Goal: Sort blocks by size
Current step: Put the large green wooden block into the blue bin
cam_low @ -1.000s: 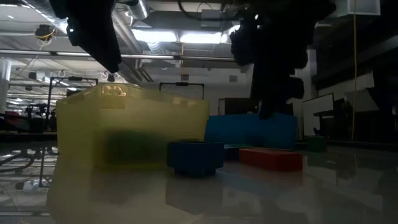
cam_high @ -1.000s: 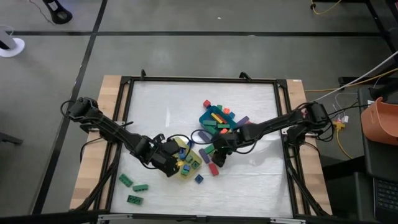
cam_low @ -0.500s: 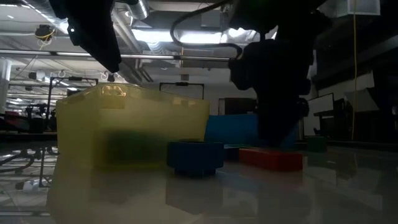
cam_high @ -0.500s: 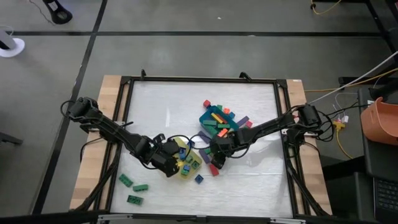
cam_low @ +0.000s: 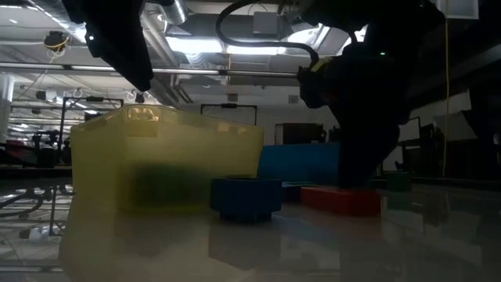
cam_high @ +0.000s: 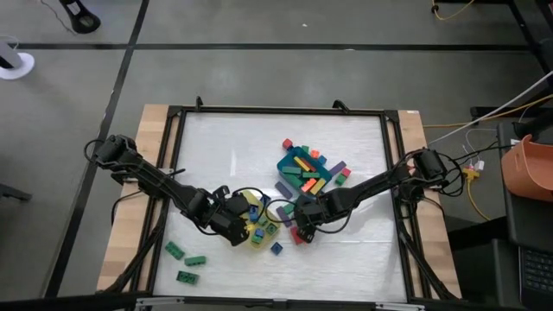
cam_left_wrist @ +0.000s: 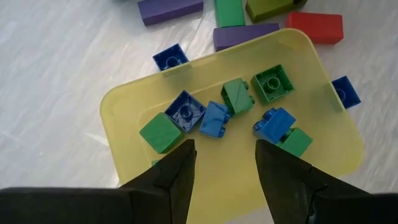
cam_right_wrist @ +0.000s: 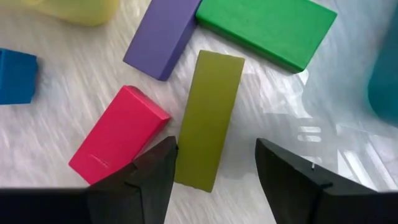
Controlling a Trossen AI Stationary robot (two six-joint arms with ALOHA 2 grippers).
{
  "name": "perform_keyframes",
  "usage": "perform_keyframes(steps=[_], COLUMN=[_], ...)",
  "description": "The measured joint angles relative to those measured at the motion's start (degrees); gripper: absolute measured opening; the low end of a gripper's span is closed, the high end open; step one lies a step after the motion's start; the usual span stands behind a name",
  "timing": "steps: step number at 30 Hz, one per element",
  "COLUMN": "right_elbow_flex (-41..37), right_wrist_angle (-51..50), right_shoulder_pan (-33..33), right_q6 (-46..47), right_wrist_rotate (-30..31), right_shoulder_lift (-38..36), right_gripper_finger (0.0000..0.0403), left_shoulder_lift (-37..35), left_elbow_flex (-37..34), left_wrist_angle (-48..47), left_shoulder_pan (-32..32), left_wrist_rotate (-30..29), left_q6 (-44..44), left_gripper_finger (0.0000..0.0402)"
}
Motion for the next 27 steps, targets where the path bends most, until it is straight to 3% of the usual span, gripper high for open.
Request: perform_keyframes(steps=[27], right_elbow_flex=[1.15], right_wrist_angle=[-0.34], right_shoulder_pan=[0.24], right_q6=[-0.94], right_wrist_rotate=[-1.55], right_shoulder_lift=[-0.20], right_gripper_finger=[0.0221], left_shoulder_lift=[0.00], left_elbow_flex=[0.00], left_wrist_angle=[0.22], left_shoulder_pan=[0.00], left_wrist_rotate=[0.02], left_q6=[-0.04], left_gripper_finger=[0.0155])
